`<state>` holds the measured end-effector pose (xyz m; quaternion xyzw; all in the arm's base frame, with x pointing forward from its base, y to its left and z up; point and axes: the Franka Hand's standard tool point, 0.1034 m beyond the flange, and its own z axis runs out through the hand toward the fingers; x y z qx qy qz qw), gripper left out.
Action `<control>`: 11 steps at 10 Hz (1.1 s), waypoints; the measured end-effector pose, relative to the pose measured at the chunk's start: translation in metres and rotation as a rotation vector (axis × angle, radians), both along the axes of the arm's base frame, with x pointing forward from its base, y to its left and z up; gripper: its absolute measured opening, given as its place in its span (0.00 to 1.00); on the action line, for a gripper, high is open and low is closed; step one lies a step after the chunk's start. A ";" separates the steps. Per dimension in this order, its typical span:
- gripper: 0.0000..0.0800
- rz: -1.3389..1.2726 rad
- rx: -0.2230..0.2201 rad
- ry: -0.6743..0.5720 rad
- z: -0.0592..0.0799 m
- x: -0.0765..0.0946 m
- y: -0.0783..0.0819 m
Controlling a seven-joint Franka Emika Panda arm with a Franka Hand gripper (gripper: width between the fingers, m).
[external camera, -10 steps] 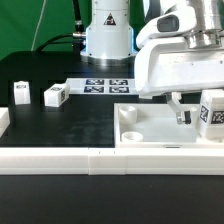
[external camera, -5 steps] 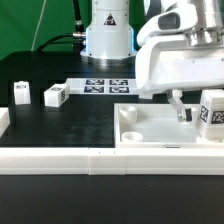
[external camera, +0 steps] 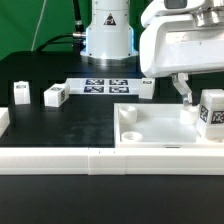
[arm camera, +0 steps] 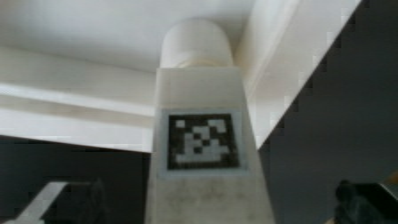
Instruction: Assemble one leg
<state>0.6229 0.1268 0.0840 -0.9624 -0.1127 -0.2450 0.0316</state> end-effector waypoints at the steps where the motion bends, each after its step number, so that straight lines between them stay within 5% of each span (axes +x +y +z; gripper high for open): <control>1: 0.81 0.000 -0.001 0.009 -0.002 -0.001 0.000; 7: 0.81 0.037 -0.023 0.543 -0.007 -0.002 0.009; 11: 0.81 0.036 -0.022 0.512 -0.011 0.007 0.001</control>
Offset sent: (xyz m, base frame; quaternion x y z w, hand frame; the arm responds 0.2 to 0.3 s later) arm 0.0128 -0.0014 0.0031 -0.0152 -0.2334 -0.0090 0.9722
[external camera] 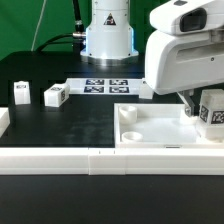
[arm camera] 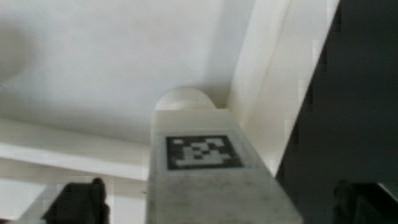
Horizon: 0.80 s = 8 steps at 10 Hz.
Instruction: Assemble one leg
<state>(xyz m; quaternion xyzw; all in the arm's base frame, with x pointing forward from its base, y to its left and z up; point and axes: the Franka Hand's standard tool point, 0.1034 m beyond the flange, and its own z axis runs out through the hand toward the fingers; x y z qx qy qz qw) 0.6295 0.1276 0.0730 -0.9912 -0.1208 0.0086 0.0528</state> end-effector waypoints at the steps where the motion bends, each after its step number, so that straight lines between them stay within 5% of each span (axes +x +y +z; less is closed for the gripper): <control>1: 0.65 0.000 0.000 -0.002 0.000 0.000 0.000; 2: 0.65 0.000 0.000 -0.003 0.000 0.001 0.000; 4: 0.37 -0.004 -0.003 -0.003 -0.001 0.001 -0.003; 8: 0.37 -0.005 -0.004 -0.002 -0.001 0.001 -0.004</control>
Offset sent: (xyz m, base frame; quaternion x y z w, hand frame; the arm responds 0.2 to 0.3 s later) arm 0.0000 0.0000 0.0000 0.0000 0.0000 0.0000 1.0000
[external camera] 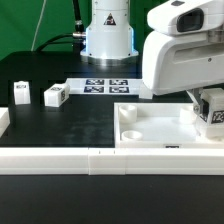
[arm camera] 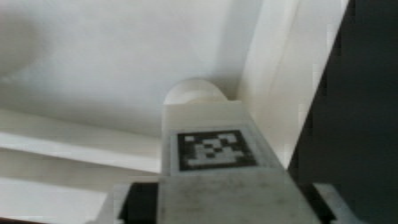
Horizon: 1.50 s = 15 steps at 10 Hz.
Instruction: Assemble one leg
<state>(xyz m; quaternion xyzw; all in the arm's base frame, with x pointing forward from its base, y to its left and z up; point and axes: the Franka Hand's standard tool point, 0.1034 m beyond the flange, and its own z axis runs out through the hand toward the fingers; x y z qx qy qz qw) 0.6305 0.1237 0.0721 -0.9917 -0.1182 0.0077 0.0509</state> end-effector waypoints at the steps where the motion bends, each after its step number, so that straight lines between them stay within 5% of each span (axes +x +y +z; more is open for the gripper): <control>1: 0.37 -0.012 0.000 0.001 0.000 0.000 0.000; 4: 0.37 -0.066 0.000 0.007 0.000 0.000 0.000; 7: 0.37 -0.454 -0.007 0.006 -0.001 0.000 -0.002; 15: 0.37 -1.357 0.067 0.050 -0.004 -0.009 0.003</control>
Offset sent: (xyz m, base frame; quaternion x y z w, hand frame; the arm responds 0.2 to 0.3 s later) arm 0.0000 0.0000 0.0000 0.0000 0.0000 0.0000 1.0000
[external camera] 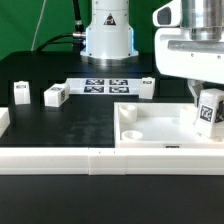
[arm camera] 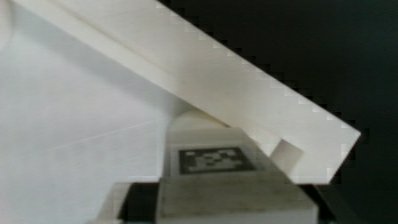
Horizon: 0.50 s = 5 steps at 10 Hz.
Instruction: Assemble one leg
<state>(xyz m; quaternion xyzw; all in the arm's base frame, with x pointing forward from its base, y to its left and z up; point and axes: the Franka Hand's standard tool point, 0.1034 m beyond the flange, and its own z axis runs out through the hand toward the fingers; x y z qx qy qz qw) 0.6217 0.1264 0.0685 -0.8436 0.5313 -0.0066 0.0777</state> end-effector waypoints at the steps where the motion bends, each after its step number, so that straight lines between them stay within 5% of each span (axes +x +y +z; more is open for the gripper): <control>1: 0.37 -0.072 0.019 0.009 0.000 0.000 0.000; 2: 0.37 -0.104 0.028 0.014 0.000 0.000 0.002; 5: 0.76 0.032 0.017 -0.003 -0.001 0.000 0.001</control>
Offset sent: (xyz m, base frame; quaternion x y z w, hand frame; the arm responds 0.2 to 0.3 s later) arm 0.0000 0.0000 0.0000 0.0000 0.0000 0.0000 1.0000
